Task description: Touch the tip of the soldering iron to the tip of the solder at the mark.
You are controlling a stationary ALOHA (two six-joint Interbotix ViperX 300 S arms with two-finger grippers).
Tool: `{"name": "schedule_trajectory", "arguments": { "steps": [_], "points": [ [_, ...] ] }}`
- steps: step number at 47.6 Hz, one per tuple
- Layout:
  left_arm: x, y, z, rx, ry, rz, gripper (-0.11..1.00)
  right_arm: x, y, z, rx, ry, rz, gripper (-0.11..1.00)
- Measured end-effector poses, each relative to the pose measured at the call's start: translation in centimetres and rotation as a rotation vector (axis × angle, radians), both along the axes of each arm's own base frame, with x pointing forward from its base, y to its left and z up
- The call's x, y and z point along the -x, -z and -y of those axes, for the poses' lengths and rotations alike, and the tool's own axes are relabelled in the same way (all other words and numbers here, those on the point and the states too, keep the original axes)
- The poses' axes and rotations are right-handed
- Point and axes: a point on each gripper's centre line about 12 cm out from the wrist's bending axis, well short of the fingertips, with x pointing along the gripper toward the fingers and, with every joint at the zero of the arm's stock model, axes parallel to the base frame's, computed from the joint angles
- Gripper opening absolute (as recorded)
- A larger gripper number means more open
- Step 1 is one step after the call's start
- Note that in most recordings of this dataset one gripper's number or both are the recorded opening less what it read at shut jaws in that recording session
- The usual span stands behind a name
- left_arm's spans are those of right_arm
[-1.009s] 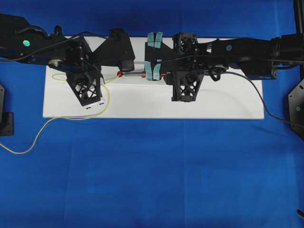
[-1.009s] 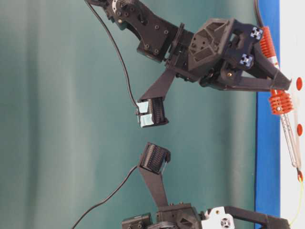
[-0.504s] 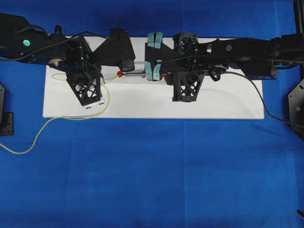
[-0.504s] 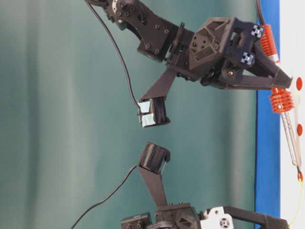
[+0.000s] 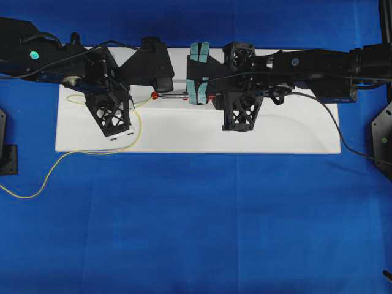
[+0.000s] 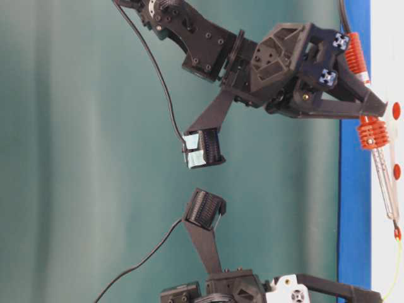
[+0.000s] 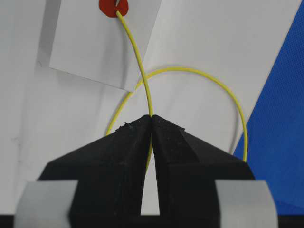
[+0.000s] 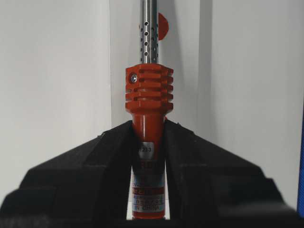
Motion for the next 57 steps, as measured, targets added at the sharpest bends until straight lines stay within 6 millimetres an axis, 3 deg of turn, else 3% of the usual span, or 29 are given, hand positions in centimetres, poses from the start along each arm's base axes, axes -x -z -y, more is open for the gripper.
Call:
{"name": "schedule_trajectory", "arguments": {
  "steps": [57],
  "points": [
    [-0.36,-0.07,-0.05,0.004,-0.001,-0.015,0.01,0.01,0.01,-0.04,0.004,-0.004,-0.002,0.06]
  ]
}}
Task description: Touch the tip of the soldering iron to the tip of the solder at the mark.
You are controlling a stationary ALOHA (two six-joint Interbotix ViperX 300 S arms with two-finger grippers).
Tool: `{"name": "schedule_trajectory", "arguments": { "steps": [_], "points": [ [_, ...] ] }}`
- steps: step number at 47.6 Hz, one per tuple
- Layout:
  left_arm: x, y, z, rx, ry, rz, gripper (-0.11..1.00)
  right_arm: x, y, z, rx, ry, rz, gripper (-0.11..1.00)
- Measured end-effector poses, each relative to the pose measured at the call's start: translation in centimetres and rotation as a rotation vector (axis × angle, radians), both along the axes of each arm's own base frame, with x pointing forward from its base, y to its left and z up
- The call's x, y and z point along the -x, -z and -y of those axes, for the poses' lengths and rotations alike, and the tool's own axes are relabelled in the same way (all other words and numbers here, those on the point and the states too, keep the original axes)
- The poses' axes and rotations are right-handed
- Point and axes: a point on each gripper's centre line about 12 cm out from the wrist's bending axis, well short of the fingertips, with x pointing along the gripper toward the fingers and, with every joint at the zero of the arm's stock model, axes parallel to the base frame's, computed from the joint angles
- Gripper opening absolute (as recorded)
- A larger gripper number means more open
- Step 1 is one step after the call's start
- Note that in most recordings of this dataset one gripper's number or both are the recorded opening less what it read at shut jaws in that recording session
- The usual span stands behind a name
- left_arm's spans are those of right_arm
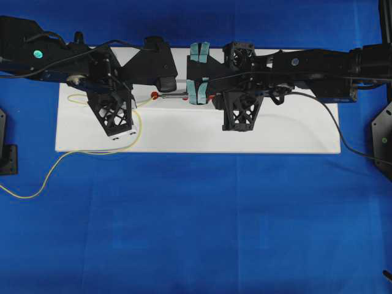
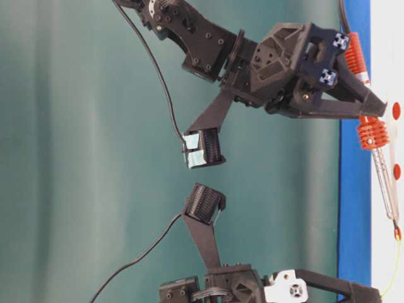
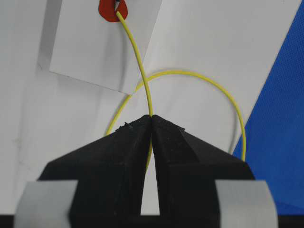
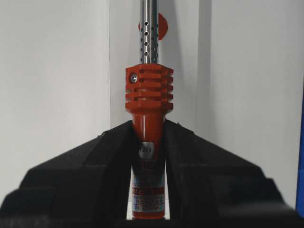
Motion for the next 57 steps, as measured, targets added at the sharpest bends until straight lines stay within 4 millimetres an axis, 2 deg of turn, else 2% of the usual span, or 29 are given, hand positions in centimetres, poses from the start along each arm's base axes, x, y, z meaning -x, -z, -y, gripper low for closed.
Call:
{"name": "schedule_trajectory", "arguments": {
  "steps": [17,26,46,57],
  "points": [
    [-0.1,-0.1,0.0,-0.001,0.002,0.009,0.01,0.0,0.0,0.0,0.000,0.000,0.002,0.06],
    [0.1,-1.6,1.3,-0.009,0.039,0.051,0.01,0.0,0.0,0.1,0.000,0.001,0.002,0.06],
    [4.0,-3.2,1.8,-0.013,0.032,0.096,0.01,0.0,0.0,0.1,0.000,0.001,0.002,0.06],
    [4.5,-3.6,1.8,-0.004,-0.005,0.136,0.01,0.0,0.0,0.0,0.002,-0.001,0.004,0.06]
  ]
}}
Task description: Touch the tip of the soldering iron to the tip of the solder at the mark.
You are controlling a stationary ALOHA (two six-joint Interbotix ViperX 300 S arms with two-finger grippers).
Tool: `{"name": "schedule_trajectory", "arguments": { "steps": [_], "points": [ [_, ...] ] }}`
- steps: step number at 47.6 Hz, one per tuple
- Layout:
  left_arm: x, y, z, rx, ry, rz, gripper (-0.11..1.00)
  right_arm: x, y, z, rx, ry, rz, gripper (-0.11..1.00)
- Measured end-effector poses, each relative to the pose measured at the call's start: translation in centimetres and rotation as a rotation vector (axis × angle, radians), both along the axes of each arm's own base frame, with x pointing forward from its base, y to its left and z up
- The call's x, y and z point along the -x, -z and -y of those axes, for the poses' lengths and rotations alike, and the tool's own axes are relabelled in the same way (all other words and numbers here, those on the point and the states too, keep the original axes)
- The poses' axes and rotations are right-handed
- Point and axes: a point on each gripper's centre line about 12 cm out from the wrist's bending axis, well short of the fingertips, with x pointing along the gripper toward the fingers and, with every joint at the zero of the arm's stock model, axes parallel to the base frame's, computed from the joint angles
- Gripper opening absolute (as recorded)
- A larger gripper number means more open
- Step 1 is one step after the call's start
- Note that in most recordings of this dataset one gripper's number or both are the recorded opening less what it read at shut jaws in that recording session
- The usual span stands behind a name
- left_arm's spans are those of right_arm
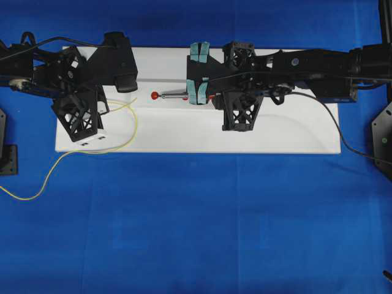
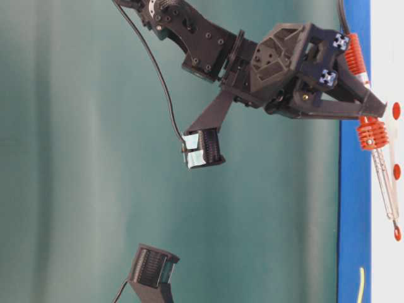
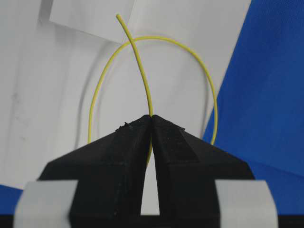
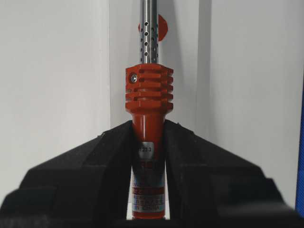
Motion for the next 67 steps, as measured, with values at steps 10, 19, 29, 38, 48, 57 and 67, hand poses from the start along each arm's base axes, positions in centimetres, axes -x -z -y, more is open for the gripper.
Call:
{"name": "schedule_trajectory", "arguments": {
  "steps": [10,19,29,38,48,57,67],
  "points": [
    [0.1,0.1,0.0,0.000,0.000,-0.002,0.01,0.5,-1.5,0.0,0.020,-0.005,0.033,0.06],
    [0.1,0.0,0.0,0.001,-0.001,0.000,0.01,2.8,-3.6,-0.3,0.034,-0.007,0.076,0.06],
    [0.1,0.1,0.0,0.000,0.000,-0.002,0.01,6.0,-4.3,-0.9,0.032,0.000,0.090,0.06],
    [-0.1,0.0,0.0,0.000,-0.003,0.009,0.01,7.4,-4.5,-1.1,0.025,0.015,0.111,0.06],
    [-2.7,-0.5,-0.1,0.008,-0.017,0.036,0.01,7.4,-4.5,-0.9,0.030,0.017,0.115,0.06],
    [-6.1,-0.3,-0.4,0.008,-0.011,0.021,0.01,7.4,-4.4,-0.9,0.030,0.017,0.113,0.06],
    [-9.0,1.5,-0.7,0.013,-0.007,-0.040,0.01,7.6,-4.1,-0.9,0.028,0.017,0.106,0.06]
  ]
}}
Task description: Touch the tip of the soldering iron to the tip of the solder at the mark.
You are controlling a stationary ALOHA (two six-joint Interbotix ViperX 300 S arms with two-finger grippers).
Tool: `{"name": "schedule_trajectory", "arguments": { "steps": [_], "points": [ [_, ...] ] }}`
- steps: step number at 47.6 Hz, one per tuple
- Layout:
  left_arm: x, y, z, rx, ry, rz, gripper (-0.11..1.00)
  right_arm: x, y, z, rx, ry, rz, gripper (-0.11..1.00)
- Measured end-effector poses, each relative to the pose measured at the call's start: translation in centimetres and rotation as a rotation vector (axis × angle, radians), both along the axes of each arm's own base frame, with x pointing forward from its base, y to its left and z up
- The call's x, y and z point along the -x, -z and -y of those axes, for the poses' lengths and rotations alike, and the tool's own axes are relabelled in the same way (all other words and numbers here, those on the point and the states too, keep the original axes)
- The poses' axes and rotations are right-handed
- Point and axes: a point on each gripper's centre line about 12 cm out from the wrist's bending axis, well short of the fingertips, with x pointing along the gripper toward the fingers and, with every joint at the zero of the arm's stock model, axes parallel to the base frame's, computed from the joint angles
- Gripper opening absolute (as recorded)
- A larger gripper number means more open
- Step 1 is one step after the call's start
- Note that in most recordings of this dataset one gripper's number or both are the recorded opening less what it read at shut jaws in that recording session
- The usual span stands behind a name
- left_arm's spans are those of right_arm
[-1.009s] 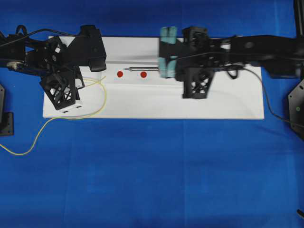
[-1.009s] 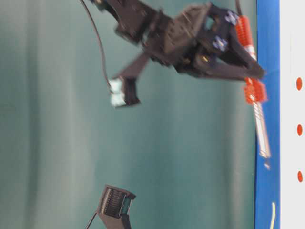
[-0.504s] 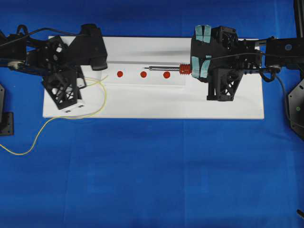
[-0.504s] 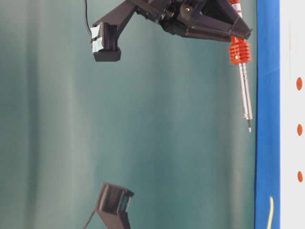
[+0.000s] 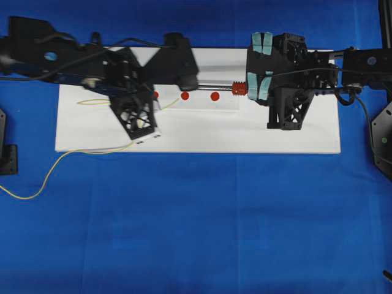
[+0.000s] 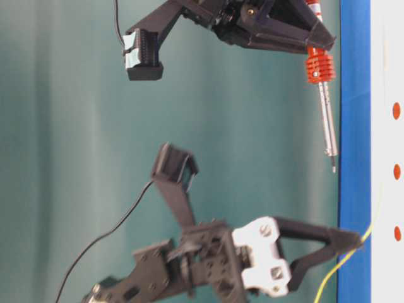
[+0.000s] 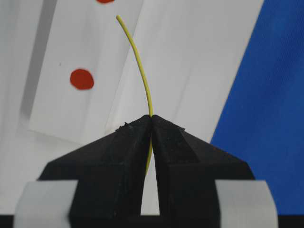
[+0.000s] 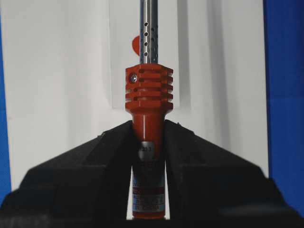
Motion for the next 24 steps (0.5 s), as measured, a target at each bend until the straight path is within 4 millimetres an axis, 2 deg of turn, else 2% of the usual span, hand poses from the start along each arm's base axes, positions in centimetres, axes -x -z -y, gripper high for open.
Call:
{"name": "schedule_trajectory", "arguments": {
  "steps": [7,24],
  "points": [
    [-0.9,0.5,-0.2,0.001,-0.005,-0.009,0.01,0.2,0.3,0.0,-0.001,0.000,-0.008,0.06],
    [-1.0,1.7,-1.3,0.003,-0.031,-0.037,0.01,0.5,0.7,0.0,-0.002,0.000,-0.012,0.06]
  ]
}}
